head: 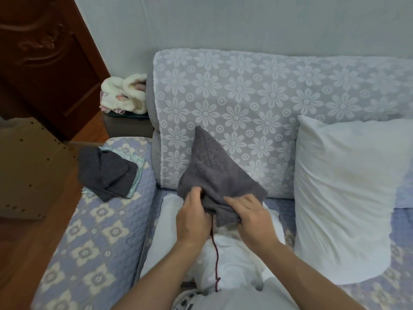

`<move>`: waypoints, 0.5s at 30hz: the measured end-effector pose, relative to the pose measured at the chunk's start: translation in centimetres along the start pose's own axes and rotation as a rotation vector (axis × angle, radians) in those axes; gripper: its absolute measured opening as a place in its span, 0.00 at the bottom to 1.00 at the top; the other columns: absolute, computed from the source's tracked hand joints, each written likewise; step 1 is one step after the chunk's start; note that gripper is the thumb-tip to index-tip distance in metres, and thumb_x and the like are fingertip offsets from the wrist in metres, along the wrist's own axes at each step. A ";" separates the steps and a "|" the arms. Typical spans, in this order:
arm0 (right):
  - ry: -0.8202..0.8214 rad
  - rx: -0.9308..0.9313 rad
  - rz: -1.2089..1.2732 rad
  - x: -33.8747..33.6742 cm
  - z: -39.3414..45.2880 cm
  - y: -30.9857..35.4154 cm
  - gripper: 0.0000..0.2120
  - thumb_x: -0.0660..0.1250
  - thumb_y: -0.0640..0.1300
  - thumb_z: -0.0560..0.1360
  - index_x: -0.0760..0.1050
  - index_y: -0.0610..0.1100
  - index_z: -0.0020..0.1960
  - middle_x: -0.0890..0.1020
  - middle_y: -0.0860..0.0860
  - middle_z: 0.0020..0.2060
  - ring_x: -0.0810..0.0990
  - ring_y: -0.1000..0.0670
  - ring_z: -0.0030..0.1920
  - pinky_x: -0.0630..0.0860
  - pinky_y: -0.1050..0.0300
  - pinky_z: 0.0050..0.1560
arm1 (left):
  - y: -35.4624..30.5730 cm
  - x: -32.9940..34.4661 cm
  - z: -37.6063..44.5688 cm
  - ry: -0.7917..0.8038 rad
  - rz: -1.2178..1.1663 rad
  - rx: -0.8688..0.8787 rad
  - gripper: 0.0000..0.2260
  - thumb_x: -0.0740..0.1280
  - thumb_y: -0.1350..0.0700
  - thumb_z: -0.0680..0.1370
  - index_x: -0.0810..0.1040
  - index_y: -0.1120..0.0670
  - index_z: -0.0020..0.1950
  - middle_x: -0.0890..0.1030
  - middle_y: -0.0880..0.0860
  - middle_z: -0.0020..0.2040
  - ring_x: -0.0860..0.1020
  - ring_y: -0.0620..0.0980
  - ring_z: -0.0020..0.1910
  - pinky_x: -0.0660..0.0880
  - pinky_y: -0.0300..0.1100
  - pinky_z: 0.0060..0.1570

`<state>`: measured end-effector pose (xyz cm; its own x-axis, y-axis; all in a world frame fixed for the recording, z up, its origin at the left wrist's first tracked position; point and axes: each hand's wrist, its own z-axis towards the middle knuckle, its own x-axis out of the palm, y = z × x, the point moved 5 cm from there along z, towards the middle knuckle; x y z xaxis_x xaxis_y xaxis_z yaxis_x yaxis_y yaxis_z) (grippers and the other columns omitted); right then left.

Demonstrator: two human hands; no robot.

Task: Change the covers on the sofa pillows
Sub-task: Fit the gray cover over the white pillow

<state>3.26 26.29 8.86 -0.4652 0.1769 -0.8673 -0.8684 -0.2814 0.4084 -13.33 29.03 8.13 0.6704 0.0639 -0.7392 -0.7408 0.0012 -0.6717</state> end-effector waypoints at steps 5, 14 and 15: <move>0.182 0.113 0.014 0.6 1.5 1.1 0.14 0.69 0.42 0.65 0.62 0.50 0.39 0.74 0.51 0.27 0.73 0.46 0.28 0.61 0.57 0.31 | -0.9 -0.8 2.7 -0.095 -0.395 -0.061 0.14 0.61 0.60 0.79 0.78 0.49 0.62 0.78 0.46 0.59 0.77 0.49 0.60 0.75 0.43 0.59; -0.127 0.279 0.042 -2.1 1.6 -2.2 0.23 0.68 0.32 0.68 0.75 0.43 0.63 0.75 0.49 0.56 0.77 0.46 0.51 0.76 0.52 0.43 | -1.5 2.0 -2.5 0.273 -0.077 -0.002 0.13 0.69 0.46 0.74 0.65 0.47 0.46 0.82 0.51 0.42 0.80 0.57 0.43 0.73 0.48 0.37; -0.141 0.214 0.057 -1.9 1.3 -1.8 0.24 0.68 0.32 0.69 0.76 0.44 0.64 0.77 0.50 0.57 0.77 0.47 0.54 0.77 0.53 0.47 | -1.4 1.5 -2.2 0.224 0.019 -0.012 0.13 0.68 0.47 0.74 0.64 0.47 0.46 0.82 0.53 0.43 0.80 0.59 0.43 0.70 0.47 0.36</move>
<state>5.46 27.70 10.18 -0.5208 0.3003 -0.7991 -0.8497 -0.0915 0.5193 -11.18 26.97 7.88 0.6500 -0.1590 -0.7431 -0.7537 -0.0098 -0.6572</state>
